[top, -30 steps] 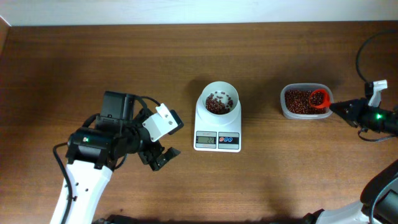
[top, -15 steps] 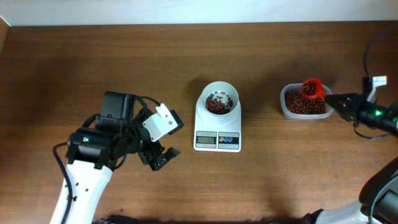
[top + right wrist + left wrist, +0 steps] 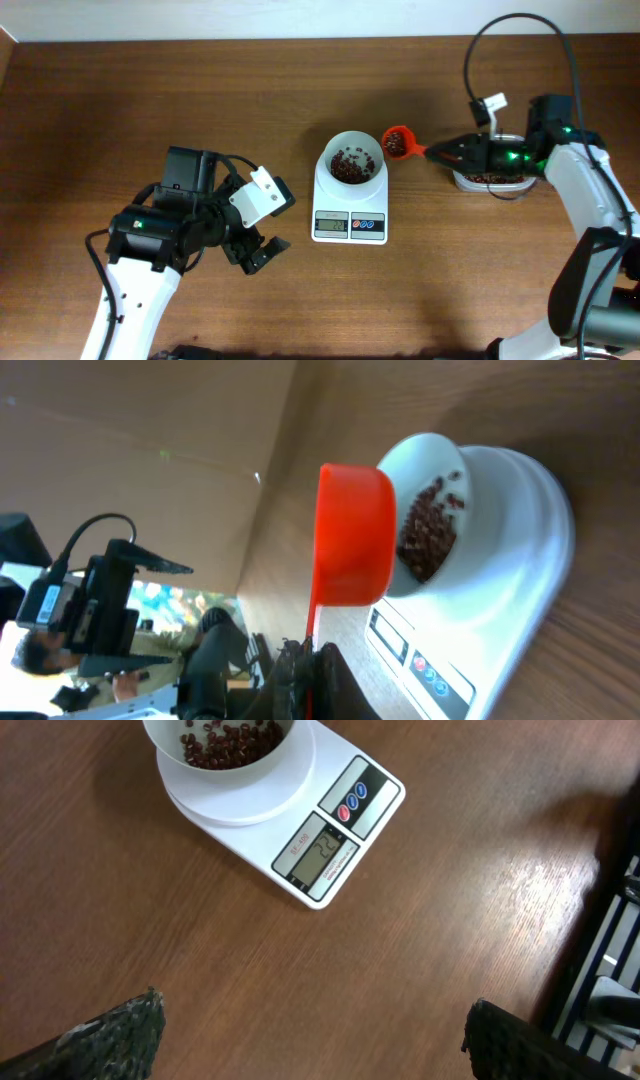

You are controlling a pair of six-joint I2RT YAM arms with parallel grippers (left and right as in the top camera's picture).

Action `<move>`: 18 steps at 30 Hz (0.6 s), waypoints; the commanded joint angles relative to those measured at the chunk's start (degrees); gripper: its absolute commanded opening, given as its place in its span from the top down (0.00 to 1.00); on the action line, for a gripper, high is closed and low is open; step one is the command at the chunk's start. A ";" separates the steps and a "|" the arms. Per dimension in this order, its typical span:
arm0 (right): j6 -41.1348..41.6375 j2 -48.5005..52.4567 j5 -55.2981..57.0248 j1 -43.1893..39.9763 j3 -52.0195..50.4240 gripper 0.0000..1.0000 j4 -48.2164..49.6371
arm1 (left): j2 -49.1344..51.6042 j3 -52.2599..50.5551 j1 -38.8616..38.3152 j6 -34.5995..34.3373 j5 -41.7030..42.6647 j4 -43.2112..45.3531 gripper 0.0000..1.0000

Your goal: Scoop and weigh 50g on scale

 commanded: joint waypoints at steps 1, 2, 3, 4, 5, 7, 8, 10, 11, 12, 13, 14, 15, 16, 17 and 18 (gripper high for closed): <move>3.45 0.28 -2.05 3.98 0.24 0.96 3.28 | 0.00 1.20 0.31 1.16 0.42 0.09 0.01; 3.43 0.28 -1.46 5.68 0.24 0.96 4.37 | -0.02 1.20 0.31 1.16 0.42 0.09 0.01; 3.45 0.28 -0.96 6.49 0.24 0.96 4.81 | 0.00 1.20 0.31 1.16 0.42 0.09 0.01; 3.43 0.31 -0.72 7.32 0.24 0.96 5.18 | 0.00 1.20 0.31 1.16 0.42 0.09 0.01; 3.43 0.31 -0.04 8.02 0.24 0.96 5.68 | -0.02 1.20 0.31 1.16 0.42 0.09 0.01; 3.43 0.31 3.34 9.20 0.24 0.96 7.63 | 0.00 1.20 0.31 1.16 0.42 0.09 0.01; 3.43 0.31 4.31 9.44 0.24 0.96 8.20 | -0.02 1.20 0.31 1.16 0.42 0.09 0.01; 3.39 0.31 8.17 10.43 0.24 0.96 10.10 | -0.02 1.20 0.31 1.16 0.42 0.07 0.01; 3.37 0.31 11.32 11.04 0.24 0.96 10.91 | 0.00 1.20 0.31 1.16 0.42 0.09 0.01; 2.97 0.31 12.94 11.34 0.24 0.96 11.32 | 0.00 1.20 0.31 1.16 0.42 0.09 0.01; 1.14 0.31 14.36 11.69 0.22 0.96 11.58 | 0.00 1.20 0.31 1.16 0.42 0.09 0.01; -2.16 0.31 15.43 12.09 0.22 0.96 11.78 | 0.00 1.20 0.31 1.16 0.42 0.09 0.01; -3.74 0.31 16.00 12.26 0.24 0.96 11.93 | -0.02 1.20 0.31 1.16 0.39 0.09 0.01; -3.76 0.31 16.57 12.28 0.24 0.96 12.39 | -0.02 1.20 0.31 1.16 0.42 0.07 0.01; -3.76 0.28 16.68 12.28 0.22 0.96 13.16 | -0.02 1.20 0.31 1.16 0.42 0.09 0.01; -3.76 0.31 16.68 12.28 0.22 0.96 13.66 | 0.00 1.20 0.31 1.16 0.42 0.09 0.01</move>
